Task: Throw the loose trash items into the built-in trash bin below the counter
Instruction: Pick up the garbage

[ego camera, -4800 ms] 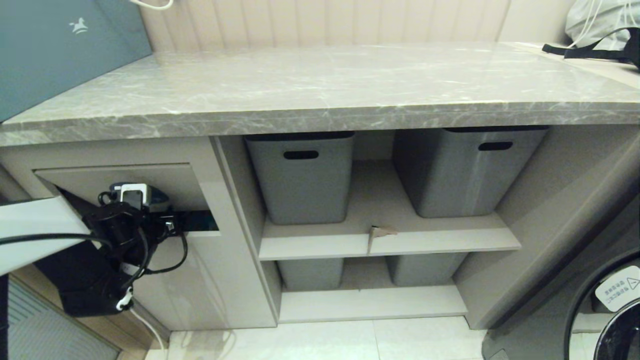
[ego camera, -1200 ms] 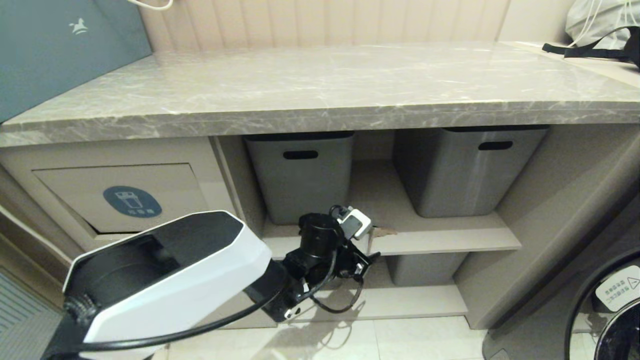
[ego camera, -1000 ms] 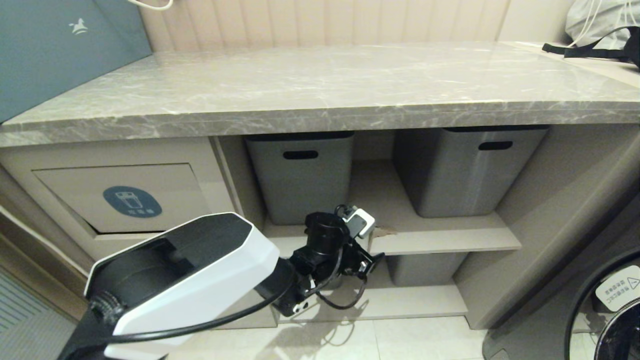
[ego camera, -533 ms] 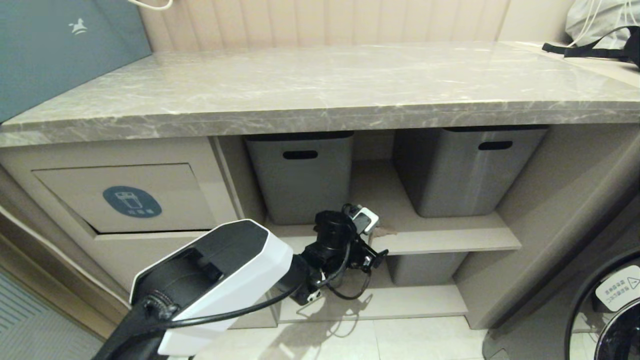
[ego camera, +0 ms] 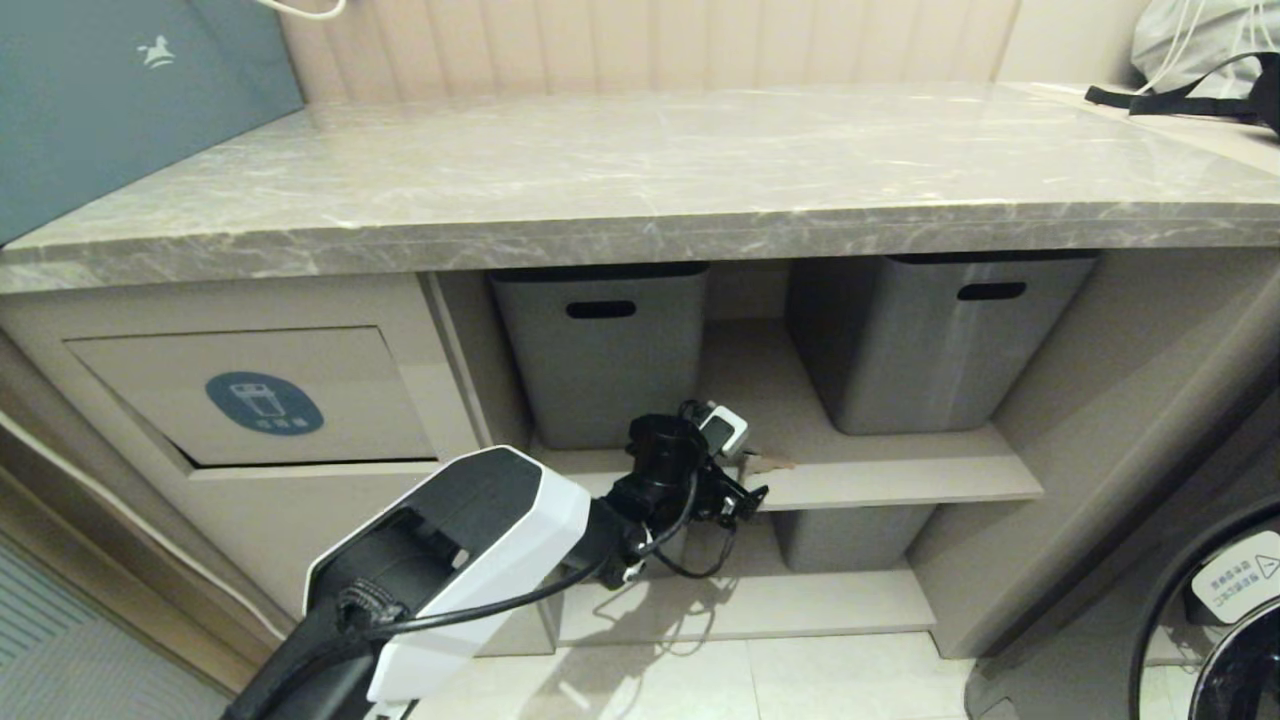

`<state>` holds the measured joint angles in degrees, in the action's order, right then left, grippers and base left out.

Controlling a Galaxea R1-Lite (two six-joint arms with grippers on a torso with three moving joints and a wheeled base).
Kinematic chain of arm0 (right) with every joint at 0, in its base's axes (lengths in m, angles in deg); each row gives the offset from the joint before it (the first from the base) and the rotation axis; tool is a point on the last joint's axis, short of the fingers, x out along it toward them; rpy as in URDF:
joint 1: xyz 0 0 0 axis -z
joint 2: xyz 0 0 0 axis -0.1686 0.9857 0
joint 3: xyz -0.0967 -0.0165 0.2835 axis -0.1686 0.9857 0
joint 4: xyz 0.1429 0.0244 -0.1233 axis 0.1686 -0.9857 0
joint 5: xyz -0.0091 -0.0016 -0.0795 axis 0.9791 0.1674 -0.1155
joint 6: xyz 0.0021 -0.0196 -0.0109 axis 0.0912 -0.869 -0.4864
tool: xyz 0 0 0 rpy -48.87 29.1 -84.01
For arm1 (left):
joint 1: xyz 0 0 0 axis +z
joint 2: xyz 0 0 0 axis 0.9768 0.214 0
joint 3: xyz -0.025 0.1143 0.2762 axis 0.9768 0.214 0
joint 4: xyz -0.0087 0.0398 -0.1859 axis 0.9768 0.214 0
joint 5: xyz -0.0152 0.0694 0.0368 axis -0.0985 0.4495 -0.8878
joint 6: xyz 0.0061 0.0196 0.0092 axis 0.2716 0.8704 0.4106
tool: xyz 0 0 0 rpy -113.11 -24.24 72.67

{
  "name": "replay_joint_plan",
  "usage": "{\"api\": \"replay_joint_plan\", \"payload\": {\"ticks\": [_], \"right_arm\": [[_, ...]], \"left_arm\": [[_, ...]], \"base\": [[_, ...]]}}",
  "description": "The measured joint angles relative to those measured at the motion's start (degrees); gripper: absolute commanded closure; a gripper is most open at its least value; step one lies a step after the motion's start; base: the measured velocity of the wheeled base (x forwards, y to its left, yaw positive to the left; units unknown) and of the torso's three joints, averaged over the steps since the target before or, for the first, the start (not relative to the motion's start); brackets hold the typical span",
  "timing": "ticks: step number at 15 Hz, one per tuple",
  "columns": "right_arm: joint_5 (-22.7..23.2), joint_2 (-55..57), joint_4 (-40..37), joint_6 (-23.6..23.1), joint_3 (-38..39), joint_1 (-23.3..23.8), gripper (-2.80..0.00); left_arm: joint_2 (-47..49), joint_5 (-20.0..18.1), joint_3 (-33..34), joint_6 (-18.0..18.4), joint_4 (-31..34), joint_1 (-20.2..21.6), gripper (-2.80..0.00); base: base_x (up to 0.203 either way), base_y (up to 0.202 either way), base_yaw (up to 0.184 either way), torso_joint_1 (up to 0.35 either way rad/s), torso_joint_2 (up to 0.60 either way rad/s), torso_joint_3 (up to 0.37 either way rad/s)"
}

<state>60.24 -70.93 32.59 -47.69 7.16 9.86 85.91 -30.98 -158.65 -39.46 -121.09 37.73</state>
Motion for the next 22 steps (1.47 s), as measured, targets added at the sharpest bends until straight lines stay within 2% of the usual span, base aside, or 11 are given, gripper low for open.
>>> {"api": "replay_joint_plan", "payload": {"ticks": [1, 12, 15, 18, 22], "right_arm": [[0.0, 0.0, 0.0, 0.01, 0.0, -0.02, 0.0], [0.0, 0.0, 0.02, 0.01, 0.0, -0.02, 0.0], [0.0, 0.0, 0.02, 0.01, 0.0, -0.02, 0.0], [0.0, 0.0, 0.0, 0.0, 0.0, -0.02, 0.0], [0.0, 0.0, 0.0, 0.01, 0.0, -0.05, 0.0]], "left_arm": [[0.56, -0.05, -0.77, 0.06, 0.05, 0.01, 0.0], [2.57, 0.0, -3.45, 0.07, -0.09, 0.41, 0.0], [0.3, 1.49, -0.22, 0.16, -0.39, 0.33, 0.0], [-8.64, 3.53, 12.04, 0.27, -1.39, 0.06, 0.0], [-29.45, 5.96, 39.72, 0.41, -7.61, 0.17, 0.0]], "base": [[0.0, 0.0, 0.0, 0.0, 0.0, 0.0], [0.0, 0.0, 0.0, 0.0, 0.0, 0.0], [0.0, 0.0, 0.0, 0.0, 0.0, 0.0], [0.0, 0.0, 0.0, 0.0, 0.0, 0.0], [0.0, 0.0, 0.0, 0.0, 0.0, 0.0]]}}
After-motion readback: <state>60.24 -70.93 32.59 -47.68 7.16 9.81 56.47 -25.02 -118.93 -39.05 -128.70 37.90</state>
